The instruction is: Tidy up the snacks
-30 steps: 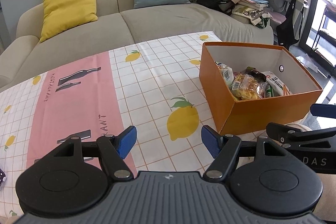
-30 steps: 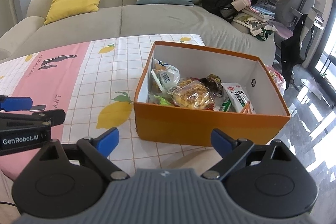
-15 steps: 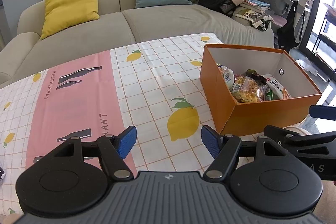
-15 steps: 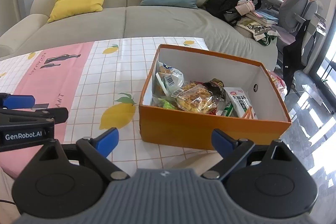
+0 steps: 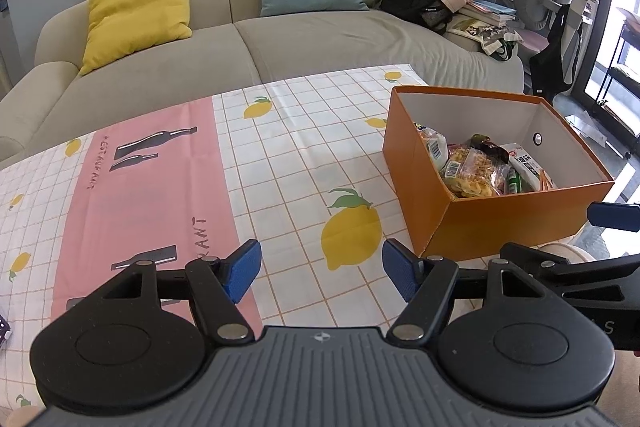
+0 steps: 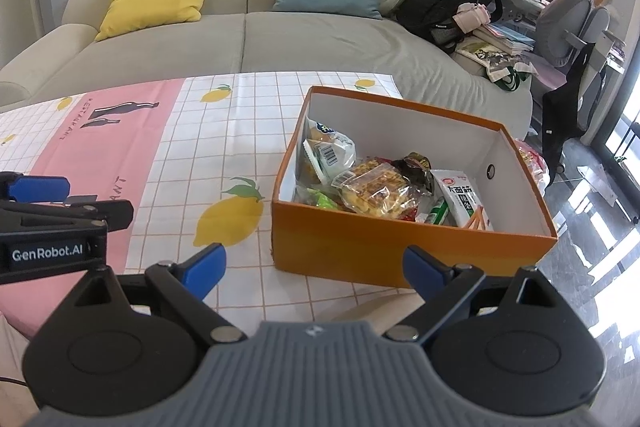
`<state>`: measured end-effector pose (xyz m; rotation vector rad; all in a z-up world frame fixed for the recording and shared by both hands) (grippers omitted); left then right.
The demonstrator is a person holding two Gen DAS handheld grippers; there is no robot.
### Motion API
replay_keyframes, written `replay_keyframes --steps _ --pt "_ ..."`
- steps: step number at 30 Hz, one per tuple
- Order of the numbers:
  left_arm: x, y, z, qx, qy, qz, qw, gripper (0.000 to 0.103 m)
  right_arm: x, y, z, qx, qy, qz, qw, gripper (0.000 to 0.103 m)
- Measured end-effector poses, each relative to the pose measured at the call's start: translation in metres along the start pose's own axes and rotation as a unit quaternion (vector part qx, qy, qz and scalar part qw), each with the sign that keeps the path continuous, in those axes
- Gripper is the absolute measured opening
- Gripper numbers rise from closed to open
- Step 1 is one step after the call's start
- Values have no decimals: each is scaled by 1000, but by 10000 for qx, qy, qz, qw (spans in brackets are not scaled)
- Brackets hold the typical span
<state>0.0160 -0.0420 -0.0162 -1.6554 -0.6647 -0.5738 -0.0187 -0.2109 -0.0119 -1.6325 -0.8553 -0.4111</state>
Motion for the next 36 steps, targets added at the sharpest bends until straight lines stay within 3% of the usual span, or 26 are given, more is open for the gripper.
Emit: replay_keyframes --steps 36 --pt "-1 -4 1 75 -1 -40 10000 80 -3 -1 2 85 -109 16 9999 93"
Point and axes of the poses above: each gripper's, at about its wrist camera, not at the fingertips, and y roughly the way its jaws point, z to its left, x to its top, the point moved 4 cm from there along y, roughly the way its jaws point, and after that the axes turned 15 degrees about -y, right-handed, at the moved point
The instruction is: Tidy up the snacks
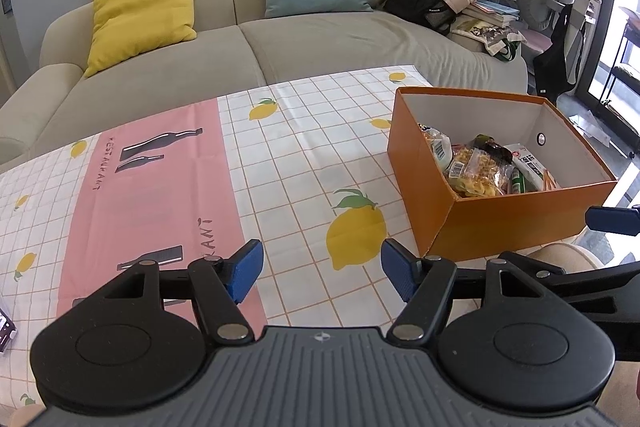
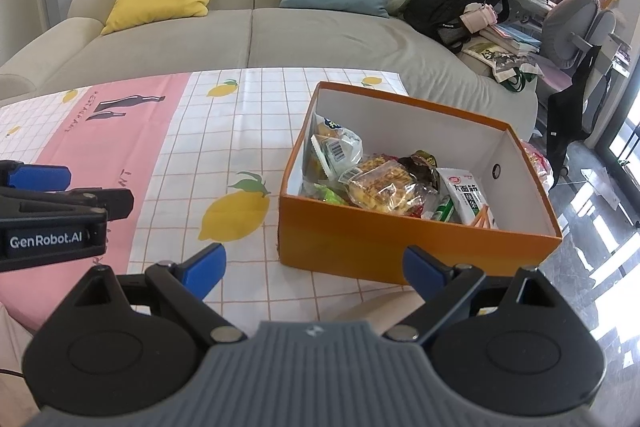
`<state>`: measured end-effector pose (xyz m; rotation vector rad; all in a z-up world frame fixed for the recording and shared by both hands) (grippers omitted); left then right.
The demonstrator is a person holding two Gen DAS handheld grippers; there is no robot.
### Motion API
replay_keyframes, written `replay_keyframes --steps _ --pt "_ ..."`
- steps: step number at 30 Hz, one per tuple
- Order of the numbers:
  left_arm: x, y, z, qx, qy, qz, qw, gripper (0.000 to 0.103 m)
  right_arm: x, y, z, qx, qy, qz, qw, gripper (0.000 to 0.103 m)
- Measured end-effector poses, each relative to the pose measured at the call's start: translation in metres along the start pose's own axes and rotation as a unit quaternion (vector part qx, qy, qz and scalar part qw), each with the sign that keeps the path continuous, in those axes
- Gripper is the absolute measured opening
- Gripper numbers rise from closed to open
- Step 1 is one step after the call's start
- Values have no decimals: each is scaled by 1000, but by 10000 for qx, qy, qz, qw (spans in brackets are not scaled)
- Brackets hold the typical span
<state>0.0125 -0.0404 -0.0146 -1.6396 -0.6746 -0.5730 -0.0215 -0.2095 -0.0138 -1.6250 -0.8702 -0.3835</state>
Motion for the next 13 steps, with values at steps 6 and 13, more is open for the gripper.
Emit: replay_keyframes --steps 6,13 --pt "0 0 0 -9 -17 12 10000 80 0 1 0 3 -5 8 10000 93" --pt "-1 1 1 48 -13 -33 10000 80 -2 1 0 20 -49 20 10000 93"
Point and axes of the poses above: each gripper's, at about its wrist camera, not at the fingertips, and y roughly the way its jaws point, z to its left, x to its top, the point moved 4 cm from there along y, roughly the way its jaws point, and after that the axes turned 15 degrees about -y, right-handed, at the moved point
